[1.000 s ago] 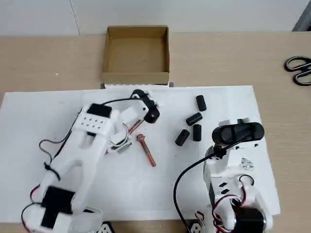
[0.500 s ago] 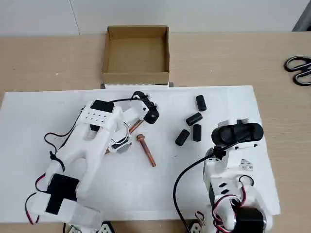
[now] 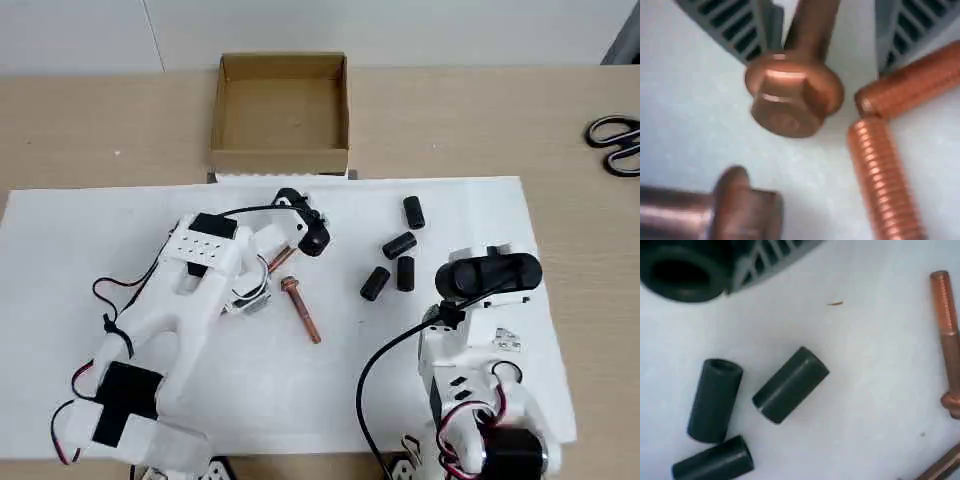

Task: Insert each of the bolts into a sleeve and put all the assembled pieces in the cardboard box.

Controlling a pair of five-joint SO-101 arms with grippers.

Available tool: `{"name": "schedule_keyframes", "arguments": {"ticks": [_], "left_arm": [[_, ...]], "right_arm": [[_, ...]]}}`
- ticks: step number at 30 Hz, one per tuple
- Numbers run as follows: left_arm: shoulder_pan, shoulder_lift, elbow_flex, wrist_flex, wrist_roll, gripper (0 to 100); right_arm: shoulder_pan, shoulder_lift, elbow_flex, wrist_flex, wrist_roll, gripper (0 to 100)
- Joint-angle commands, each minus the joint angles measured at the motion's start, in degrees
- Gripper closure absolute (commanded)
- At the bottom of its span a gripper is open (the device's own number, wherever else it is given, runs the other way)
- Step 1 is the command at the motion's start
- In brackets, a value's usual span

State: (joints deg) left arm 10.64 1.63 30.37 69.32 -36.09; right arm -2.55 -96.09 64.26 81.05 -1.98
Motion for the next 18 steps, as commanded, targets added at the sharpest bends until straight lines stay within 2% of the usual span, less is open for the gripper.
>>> {"name": "schedule_keyframes", "arguments": {"ticks": [1,6,16,18], "left_arm": [[0.53,-0.18,0.66,-1.41,-0.35,94],[0.53,-0.18,1.27,0.18,-0.26,100],[0.44,-0.79,0.57,0.35,-0.09,99],[0.44,-1.76,-1.19,3.34,0.0,99]], "right_arm": [[0.57,-0.57,-0.26,0.13,-0.79,99.5],[0.57,-0.66,-0.26,0.13,-0.79,99.5],[0.57,-0.66,-0.26,0.04,-0.79,99.5],[0.57,-0.66,-0.26,0.04,-0.79,99.5]]}}
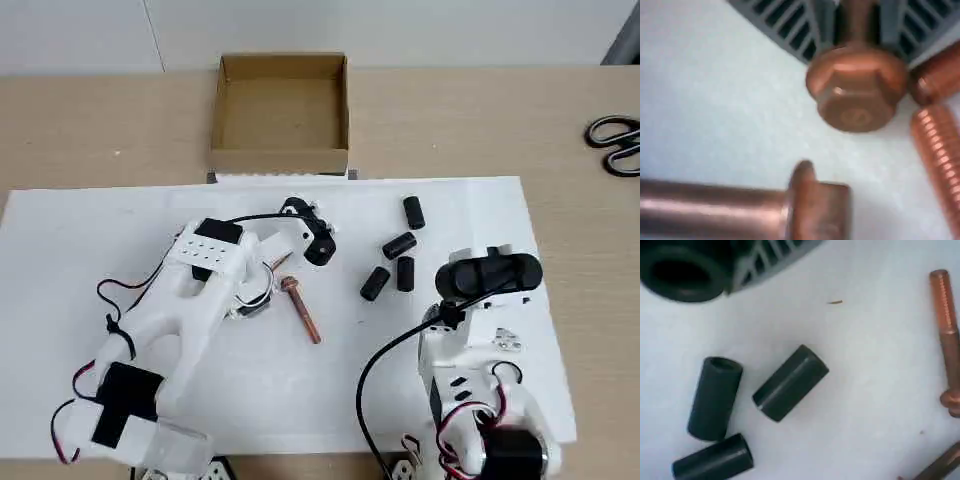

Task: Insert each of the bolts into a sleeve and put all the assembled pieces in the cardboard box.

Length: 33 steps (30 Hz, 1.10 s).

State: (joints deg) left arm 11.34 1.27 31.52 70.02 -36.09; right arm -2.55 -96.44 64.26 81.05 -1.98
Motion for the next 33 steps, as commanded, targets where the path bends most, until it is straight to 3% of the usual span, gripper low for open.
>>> {"name": "schedule_keyframes", "arguments": {"ticks": [1,10,17,25,33], "left_arm": [[-0.26,-2.46,-3.65,4.84,0.0,99],[1.14,-18.99,-12.26,14.86,0.53,99],[3.78,-34.37,-12.35,15.65,6.86,99],[1.85,-51.96,-11.74,16.26,7.74,99],[-5.1,-69.8,-3.03,15.74,23.91,99]], "right_arm": [[0.57,-0.31,-0.26,0.13,-0.79,99.5],[0.48,-0.31,-0.35,0.13,-0.62,99.5],[0.13,-0.31,-1.23,0.22,-0.53,99.5],[0.04,-0.31,-10.9,3.56,-0.44,99.5],[-8.13,-0.31,-17.67,8.04,1.49,99.5]]}}
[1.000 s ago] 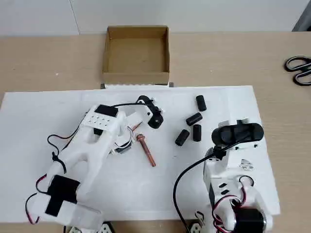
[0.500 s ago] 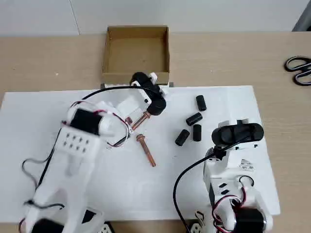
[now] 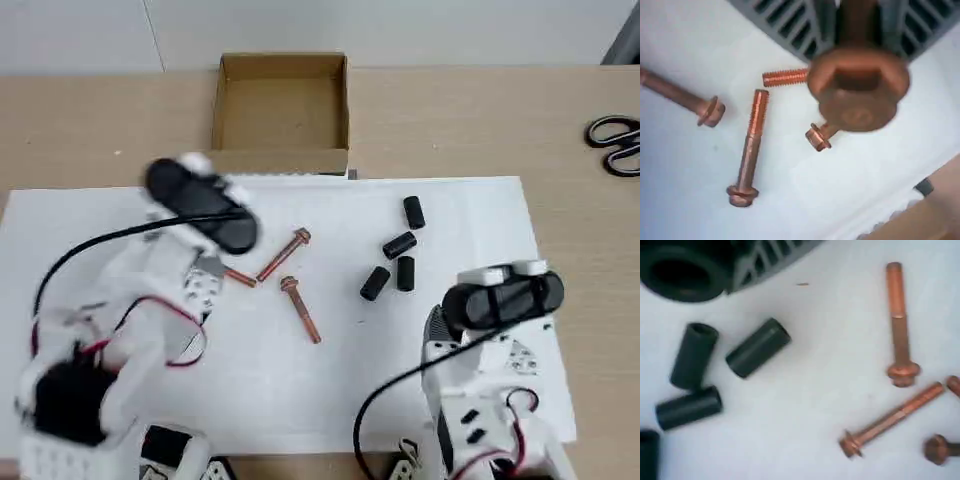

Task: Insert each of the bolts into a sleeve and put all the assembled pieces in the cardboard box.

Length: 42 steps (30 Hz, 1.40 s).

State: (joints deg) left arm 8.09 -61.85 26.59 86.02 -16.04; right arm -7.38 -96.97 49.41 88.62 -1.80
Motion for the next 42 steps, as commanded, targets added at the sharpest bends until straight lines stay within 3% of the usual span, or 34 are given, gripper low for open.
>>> {"name": "schedule_keyframes", "arguments": {"ticks": [1,5,11,18,25,34,38,42], "left_arm": [[-2.2,-9.49,3.65,-0.26,5.1,99],[-2.11,-22.15,13.05,-0.97,13.8,99],[-2.11,-42.99,29.76,-9.58,26.46,99],[-2.02,-42.29,32.04,-15.74,41.41,99],[-2.02,-42.37,34.68,-21.98,42.46,99],[-2.02,-42.37,41.27,-32.7,42.73,99],[-0.35,-42.37,44.0,-35.69,42.81,99],[6.51,-42.29,44.53,-35.96,42.81,99]], "right_arm": [[-4.79,0.22,-2.81,0.48,1.32,99.5],[-8.4,0.22,-2.81,-0.13,1.32,99.5],[-9.01,-0.66,-2.73,-0.13,0.97,99.5],[-9.01,-7.43,-0.97,-0.04,1.41,99.5],[-9.01,-7.08,0.88,-1.8,1.23,99.5],[-9.27,-7.08,14.51,-22.46,1.14,99.5],[-14.64,-7.08,19.78,-27.91,1.23,99.5],[-23.08,-7.08,25.32,-33.54,1.32,99.5]]}}
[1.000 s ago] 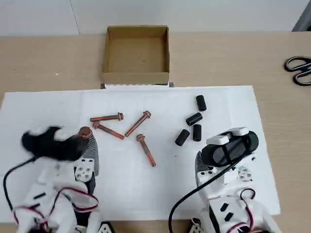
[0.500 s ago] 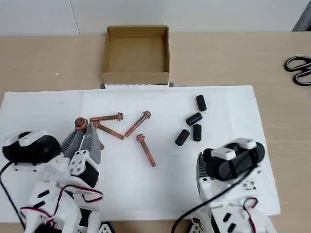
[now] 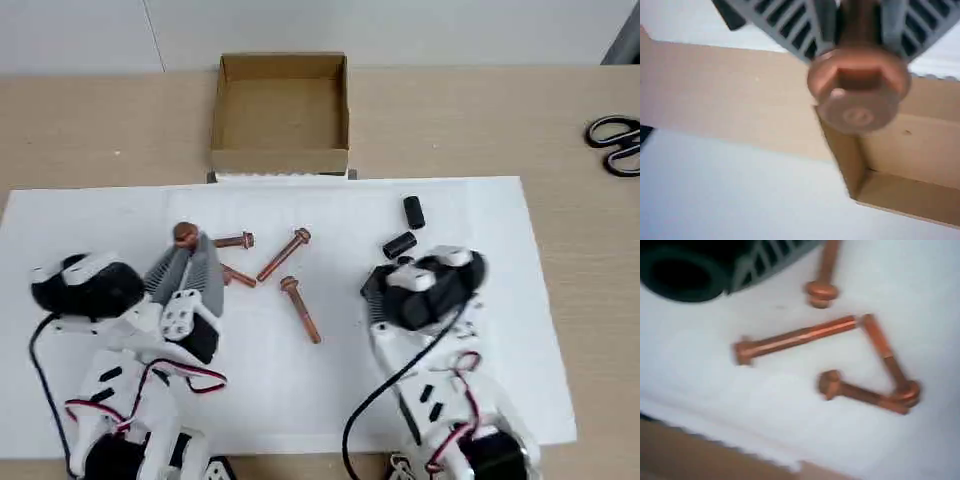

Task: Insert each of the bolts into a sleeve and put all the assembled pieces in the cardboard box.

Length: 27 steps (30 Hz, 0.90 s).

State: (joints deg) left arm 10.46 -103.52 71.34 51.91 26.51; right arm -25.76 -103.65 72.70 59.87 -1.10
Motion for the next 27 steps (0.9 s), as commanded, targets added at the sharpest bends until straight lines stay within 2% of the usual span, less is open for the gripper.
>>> {"name": "schedule_keyframes", "arguments": {"ticks": [1,5,14,20,27], "left_arm": [[6.07,-0.62,-0.22,-1.85,0.26,99],[11.52,-0.62,-0.22,-2.81,1.49,99],[12.13,-0.62,0.75,-5.54,3.87,99],[12.4,-0.62,0.92,-5.54,6.59,99],[17.93,-0.62,1.01,-5.54,7.65,99]], "right_arm": [[-6.29,-0.4,3.25,-6.29,0.62,99.5],[-10.51,-0.31,7.91,-9.63,0.7,99.5],[-16.13,-0.31,12.04,-9.8,0.7,99.5],[-16.48,-0.31,12.13,-9.8,0.53,99.5],[-17.63,-0.31,12.84,-9.8,0.26,99.5]]}}
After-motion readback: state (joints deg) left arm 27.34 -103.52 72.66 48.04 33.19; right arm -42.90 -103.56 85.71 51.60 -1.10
